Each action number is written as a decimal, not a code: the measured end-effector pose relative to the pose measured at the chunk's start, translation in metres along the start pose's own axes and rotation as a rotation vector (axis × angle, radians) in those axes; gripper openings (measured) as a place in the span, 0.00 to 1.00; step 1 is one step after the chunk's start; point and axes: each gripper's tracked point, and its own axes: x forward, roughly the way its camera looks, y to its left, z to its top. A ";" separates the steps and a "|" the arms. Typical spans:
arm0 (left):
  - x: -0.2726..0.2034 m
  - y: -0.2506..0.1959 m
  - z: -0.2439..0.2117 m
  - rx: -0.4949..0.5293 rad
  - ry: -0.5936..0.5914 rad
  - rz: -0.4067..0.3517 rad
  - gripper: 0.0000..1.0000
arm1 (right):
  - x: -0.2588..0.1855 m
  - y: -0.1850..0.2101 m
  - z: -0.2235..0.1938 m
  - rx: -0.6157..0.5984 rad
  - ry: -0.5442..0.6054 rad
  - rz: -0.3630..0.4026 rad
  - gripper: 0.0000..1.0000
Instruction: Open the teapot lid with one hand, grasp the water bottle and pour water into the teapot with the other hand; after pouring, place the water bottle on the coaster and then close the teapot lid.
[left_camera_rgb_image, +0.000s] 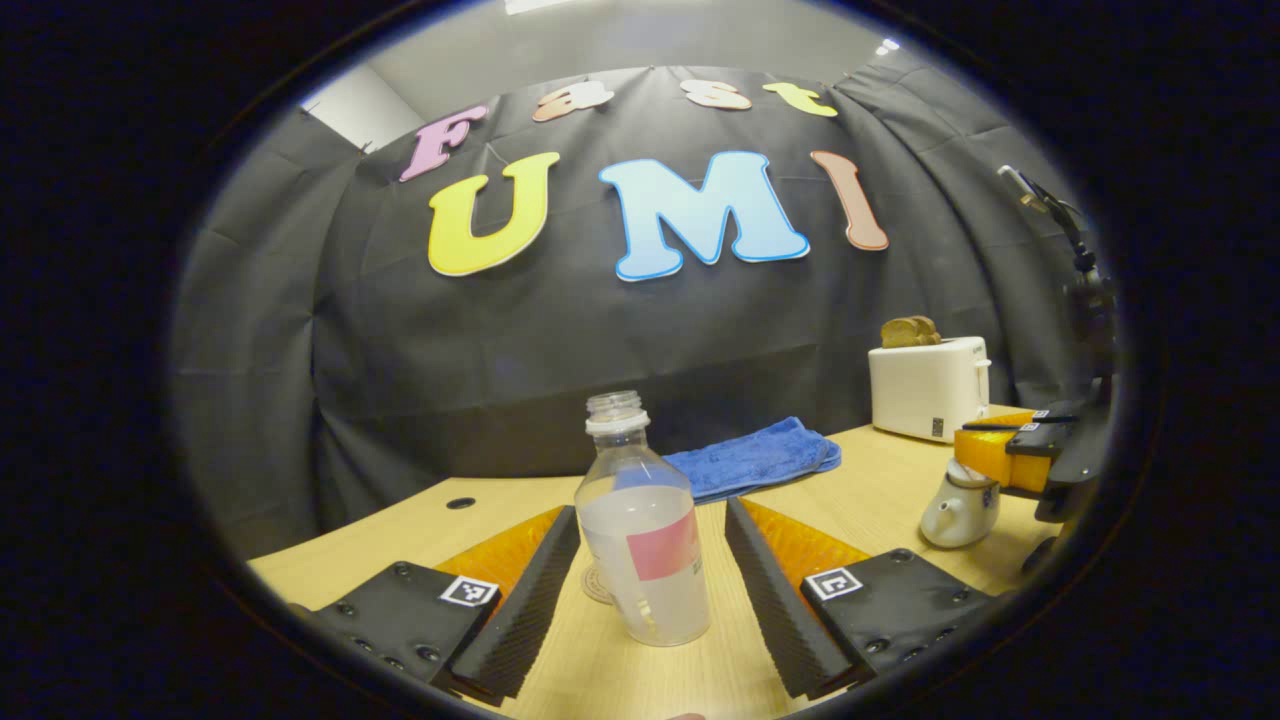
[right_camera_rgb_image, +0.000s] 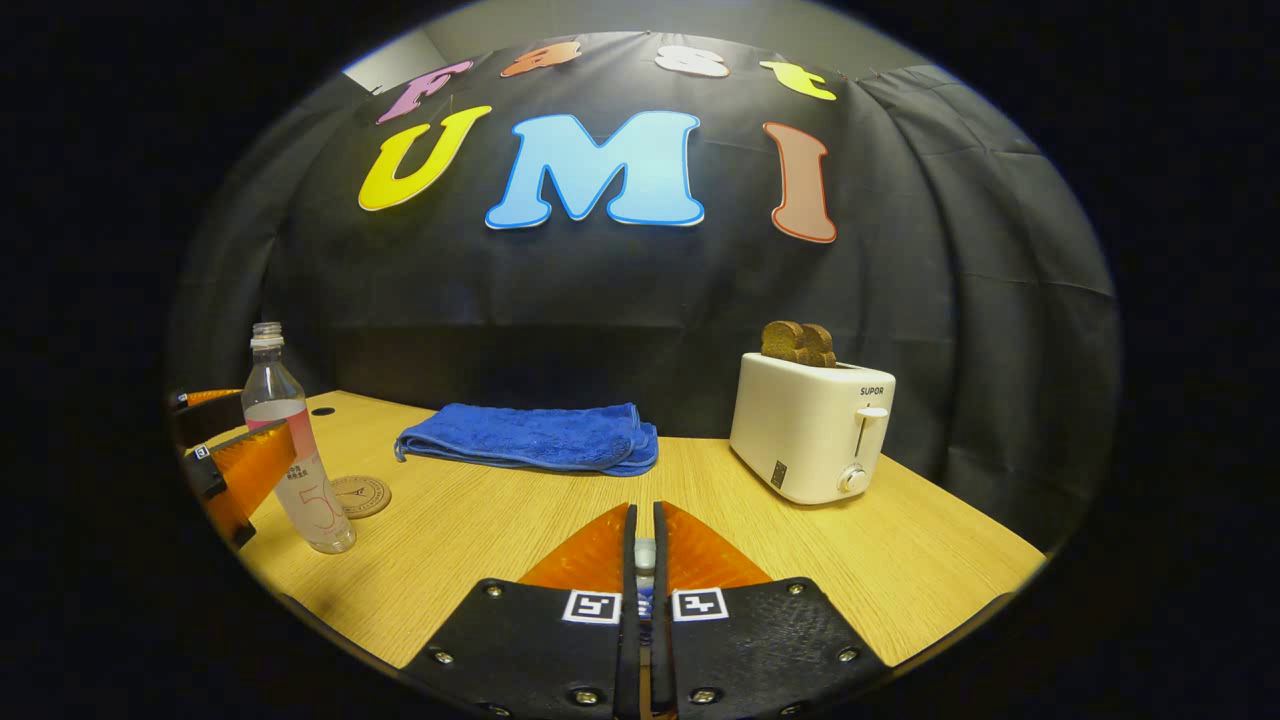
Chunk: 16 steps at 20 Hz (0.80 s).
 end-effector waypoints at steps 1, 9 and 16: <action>0.002 0.001 0.000 0.002 -0.001 0.004 1.00 | 0.000 0.000 0.000 0.002 -0.002 0.001 0.05; 0.040 0.011 -0.022 -0.098 0.054 -0.006 1.00 | -0.005 0.000 0.007 -0.002 -0.026 0.009 0.05; 0.045 0.010 -0.017 -0.114 0.037 -0.012 0.87 | -0.032 0.005 0.026 -0.043 -0.084 0.018 0.05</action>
